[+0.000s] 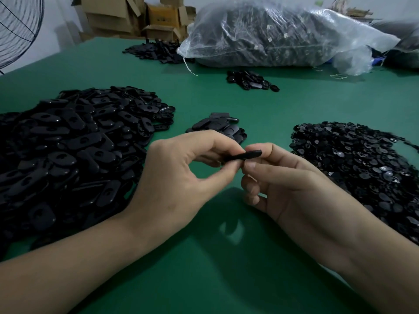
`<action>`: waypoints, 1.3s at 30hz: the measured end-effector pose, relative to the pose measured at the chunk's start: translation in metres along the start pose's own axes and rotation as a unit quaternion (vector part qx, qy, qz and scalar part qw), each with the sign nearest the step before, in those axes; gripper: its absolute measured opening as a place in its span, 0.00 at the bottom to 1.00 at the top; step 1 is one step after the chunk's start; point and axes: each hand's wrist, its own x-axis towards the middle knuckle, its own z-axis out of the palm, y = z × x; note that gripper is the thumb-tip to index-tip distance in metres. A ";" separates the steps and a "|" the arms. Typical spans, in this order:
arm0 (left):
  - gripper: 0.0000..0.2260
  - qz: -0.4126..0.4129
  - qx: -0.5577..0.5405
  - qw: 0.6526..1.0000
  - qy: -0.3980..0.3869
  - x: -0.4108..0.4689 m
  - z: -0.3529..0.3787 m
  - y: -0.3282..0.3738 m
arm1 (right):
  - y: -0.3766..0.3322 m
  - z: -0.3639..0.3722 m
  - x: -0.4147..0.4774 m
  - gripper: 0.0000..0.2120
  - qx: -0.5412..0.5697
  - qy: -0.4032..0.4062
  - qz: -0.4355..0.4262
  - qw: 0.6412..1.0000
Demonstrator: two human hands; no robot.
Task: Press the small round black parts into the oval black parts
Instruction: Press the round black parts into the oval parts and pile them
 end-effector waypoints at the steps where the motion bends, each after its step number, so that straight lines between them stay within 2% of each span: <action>1: 0.08 0.014 0.009 1.000 0.005 0.000 0.000 0.000 | 0.000 0.000 0.000 0.09 0.008 -0.005 -0.001 1.000; 8: 0.03 0.095 0.068 0.993 0.015 0.001 -0.005 0.002 | 0.002 0.001 0.000 0.10 0.036 -0.019 0.003 0.999; 23: 0.02 0.126 0.097 0.987 0.024 0.000 -0.004 0.002 | 0.001 -0.002 -0.003 0.09 0.052 -0.033 0.015 0.998; 27: 0.02 0.091 0.075 0.993 0.021 0.001 -0.003 0.003 | 0.000 -0.001 -0.002 0.06 0.008 -0.026 -0.017 0.999; 32: 0.04 0.016 0.029 0.999 0.004 0.002 -0.001 0.001 | 0.001 -0.001 -0.002 0.05 -0.125 0.025 -0.105 0.986; 34: 0.05 -0.015 0.007 1.000 -0.006 0.001 0.000 -0.001 | 0.002 -0.002 -0.001 0.08 -0.171 0.049 -0.128 0.976; 36: 0.05 -0.054 -0.009 0.998 -0.013 0.001 0.001 -0.004 | 0.003 -0.003 0.001 0.10 -0.201 0.069 -0.138 0.967; 39: 0.05 -0.084 -0.005 0.996 -0.030 0.001 0.003 -0.008 | 0.004 -0.005 0.005 0.06 -0.229 0.100 -0.130 0.960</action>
